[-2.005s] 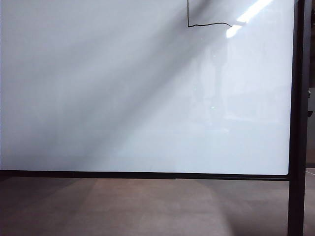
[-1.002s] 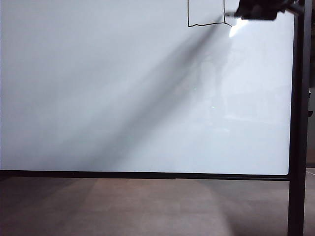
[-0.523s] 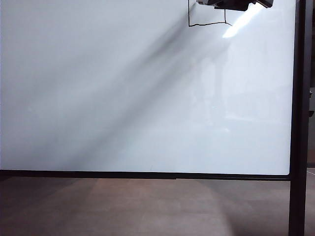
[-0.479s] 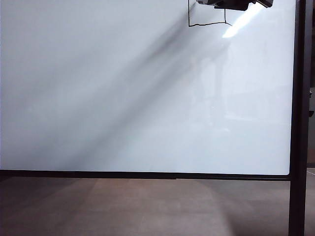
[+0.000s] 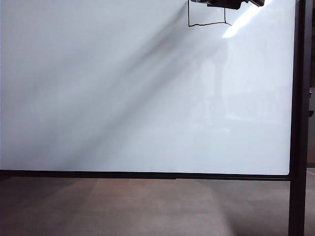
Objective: Reach to the right to find the marker pen, pick it up, and write the number 8 on the whiteboard.
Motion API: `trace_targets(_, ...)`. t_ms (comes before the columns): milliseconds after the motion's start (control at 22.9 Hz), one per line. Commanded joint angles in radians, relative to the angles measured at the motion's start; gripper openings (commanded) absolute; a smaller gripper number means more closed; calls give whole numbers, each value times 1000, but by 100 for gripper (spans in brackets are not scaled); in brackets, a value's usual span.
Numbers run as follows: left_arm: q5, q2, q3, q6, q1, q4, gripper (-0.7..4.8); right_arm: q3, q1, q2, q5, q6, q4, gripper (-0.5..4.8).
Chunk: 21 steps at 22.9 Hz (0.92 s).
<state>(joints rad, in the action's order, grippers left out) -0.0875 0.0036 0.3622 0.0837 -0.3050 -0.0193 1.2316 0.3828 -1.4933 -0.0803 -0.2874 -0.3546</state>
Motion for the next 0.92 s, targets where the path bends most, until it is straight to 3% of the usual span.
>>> trace_targets(44,-3,1,5,2,1,13,-5,14,2,0,8,0,-35,-6)
trace_targets(523,-3,1,5,2,1,13,-5,15,-3,-16,61,0,-31,-6)
trace_targets(915,-3,1,5,2,1,13,-5,11,-91,3,66,-17,34,-6)
